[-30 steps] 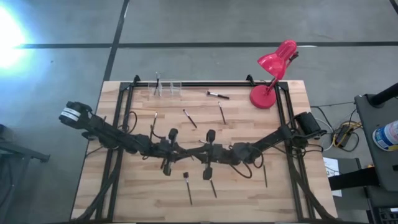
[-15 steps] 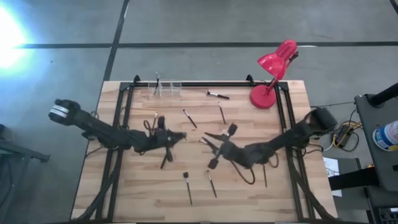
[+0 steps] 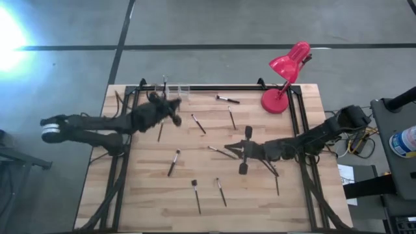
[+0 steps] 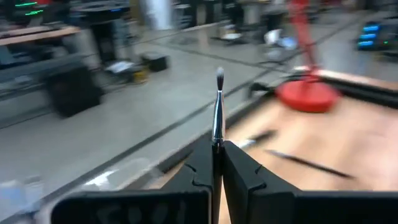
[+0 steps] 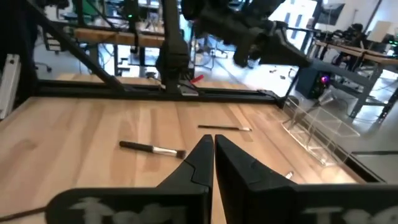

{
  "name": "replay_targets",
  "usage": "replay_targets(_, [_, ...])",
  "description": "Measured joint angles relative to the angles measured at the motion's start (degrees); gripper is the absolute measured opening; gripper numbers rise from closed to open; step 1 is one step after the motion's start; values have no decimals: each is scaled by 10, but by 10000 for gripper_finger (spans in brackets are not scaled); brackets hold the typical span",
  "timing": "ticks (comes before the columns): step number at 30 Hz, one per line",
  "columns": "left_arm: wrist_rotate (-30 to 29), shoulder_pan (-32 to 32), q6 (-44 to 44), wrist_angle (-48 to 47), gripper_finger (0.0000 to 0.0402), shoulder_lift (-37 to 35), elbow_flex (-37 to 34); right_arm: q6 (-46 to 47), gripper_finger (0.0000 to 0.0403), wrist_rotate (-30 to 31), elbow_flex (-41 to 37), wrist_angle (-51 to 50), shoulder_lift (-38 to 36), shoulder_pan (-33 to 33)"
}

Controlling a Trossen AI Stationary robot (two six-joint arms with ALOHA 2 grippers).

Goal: Put items in baskets/containers
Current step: Put the black eyeshadow brush into the transparent organizer

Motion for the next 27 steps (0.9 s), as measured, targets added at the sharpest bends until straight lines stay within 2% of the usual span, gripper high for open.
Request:
replay_targets(7, [15,180,3,-28,11,23,41,0,8,1,-49,101,21,-6])
replay_targets(13, [98,302,-36,-25,11,80,71,-9,8,1,-47,102,23,-6])
replay_targets(19, [107,337,-31,17,11,167,78,-14,8,1,-43,101,23,-6])
replay_targets(27, [100,343,-27,43,11,242,79,-13,8,1,-43,101,23,-6])
